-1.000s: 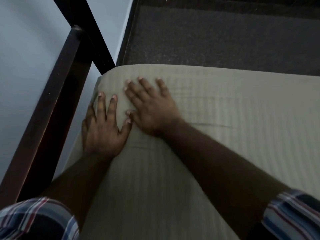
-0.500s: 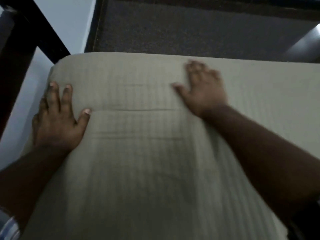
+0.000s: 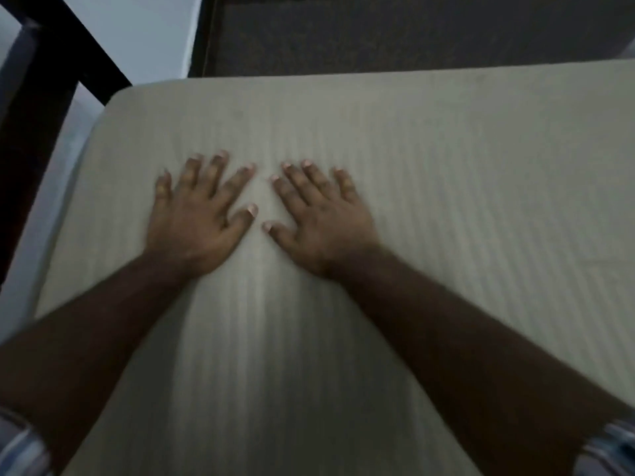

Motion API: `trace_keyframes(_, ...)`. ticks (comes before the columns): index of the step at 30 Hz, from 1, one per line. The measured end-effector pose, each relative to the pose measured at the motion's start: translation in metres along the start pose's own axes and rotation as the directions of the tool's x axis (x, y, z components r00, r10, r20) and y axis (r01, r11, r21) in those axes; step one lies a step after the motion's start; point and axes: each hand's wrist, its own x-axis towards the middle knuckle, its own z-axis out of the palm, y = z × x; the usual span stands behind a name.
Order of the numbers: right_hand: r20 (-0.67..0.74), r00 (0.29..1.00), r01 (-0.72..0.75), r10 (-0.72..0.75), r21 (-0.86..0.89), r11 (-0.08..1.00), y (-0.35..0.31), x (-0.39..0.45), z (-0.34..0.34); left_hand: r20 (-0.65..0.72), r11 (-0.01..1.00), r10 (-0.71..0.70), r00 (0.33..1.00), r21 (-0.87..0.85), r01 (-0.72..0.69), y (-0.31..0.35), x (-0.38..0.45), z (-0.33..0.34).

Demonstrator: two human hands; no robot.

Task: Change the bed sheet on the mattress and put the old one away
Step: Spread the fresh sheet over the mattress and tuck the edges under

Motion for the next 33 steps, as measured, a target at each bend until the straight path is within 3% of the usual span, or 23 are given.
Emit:
trace_keyframes(2,0.006,0.997,-0.08,0.08,-0.044,0.996,0.041,-0.011,-0.004,-0.031,0.992,-0.123,0.992,-0.005,0.123,-0.033,0.004,0.006)
trace_keyframes(4,-0.052,0.964,-0.263,0.26,-0.069,0.962,0.1,-0.036,-0.01,0.01,0.968,-0.252,0.968,0.001,0.252,-0.064,0.003,0.002)
trace_keyframes(6,-0.096,0.881,-0.47,0.464,-0.048,0.881,0.149,-0.063,-0.023,0.072,0.911,-0.406,0.911,-0.051,0.41,-0.07,0.004,-0.009)
trace_keyframes(8,-0.099,0.814,-0.577,0.572,-0.039,0.816,0.154,-0.069,-0.035,0.053,0.863,-0.49,0.87,-0.112,0.492,-0.031,0.004,-0.021)
trace_keyframes(10,-0.104,0.871,-0.483,0.48,-0.006,0.876,0.107,-0.064,-0.037,-0.016,0.931,-0.34,0.94,-0.15,0.334,0.04,-0.01,-0.029)
trace_keyframes(12,-0.102,0.955,-0.276,0.278,0.029,0.961,0.045,-0.079,-0.022,0.04,0.98,-0.107,0.993,-0.166,0.112,0.104,-0.042,-0.023)
trace_keyframes(13,-0.075,0.975,-0.206,0.21,0.054,0.977,0.025,-0.095,-0.015,0.064,0.987,-0.048,0.997,-0.147,0.057,0.121,-0.057,-0.019)
trace_keyframes(15,0.015,0.977,-0.211,0.211,0.078,0.974,0.036,-0.132,-0.011,0.061,0.992,-0.045,0.997,-0.112,0.051,0.123,-0.072,-0.008)
trace_keyframes(18,0.061,0.91,-0.408,0.41,-0.029,0.912,0.13,-0.195,-0.021,0.04,0.993,-0.061,0.997,-0.094,0.065,0.112,-0.072,-0.003)
trace_keyframes(21,-0.001,0.753,-0.655,0.658,-0.099,0.749,0.222,-0.254,-0.045,0.067,0.992,-0.089,0.994,-0.083,0.094,0.121,-0.074,-0.01)
trace_keyframes(23,-0.003,0.655,-0.755,0.756,-0.059,0.654,0.229,-0.26,-0.056,0.103,0.979,-0.16,0.982,-0.108,0.171,0.142,-0.075,-0.02)
trace_keyframes(24,0.0,0.682,-0.731,0.732,-0.031,0.681,0.212,-0.252,-0.058,0.112,0.975,-0.17,0.979,-0.128,0.184,0.161,-0.078,-0.027)
trace_keyframes(25,-0.003,0.756,-0.654,0.654,0.002,0.756,0.182,-0.245,-0.054,0.117,0.978,-0.133,0.984,-0.147,0.15,0.185,-0.085,-0.031)
trace_keyframes(27,-0.028,0.907,-0.419,0.42,0.027,0.907,0.113,-0.244,-0.035,0.121,0.987,0.014,0.993,-0.161,0.005,0.241,-0.109,-0.031)
trace_keyframes(28,-0.036,0.944,-0.326,0.327,0.042,0.945,0.087,-0.254,-0.026,0.115,0.988,0.068,0.991,-0.147,-0.051,0.261,-0.125,-0.026)
trace_keyframes(30,-0.005,0.957,-0.288,0.289,0.069,0.955,0.087,-0.281,-0.023,0.107,0.989,0.099,0.989,-0.123,-0.085,0.269,-0.142,-0.017)
trace_keyframes(33,0.027,0.876,-0.479,0.481,-0.069,0.875,0.179,-0.352,-0.023,0.061,0.992,0.059,0.996,-0.118,-0.052,0.249,-0.15,-0.009)
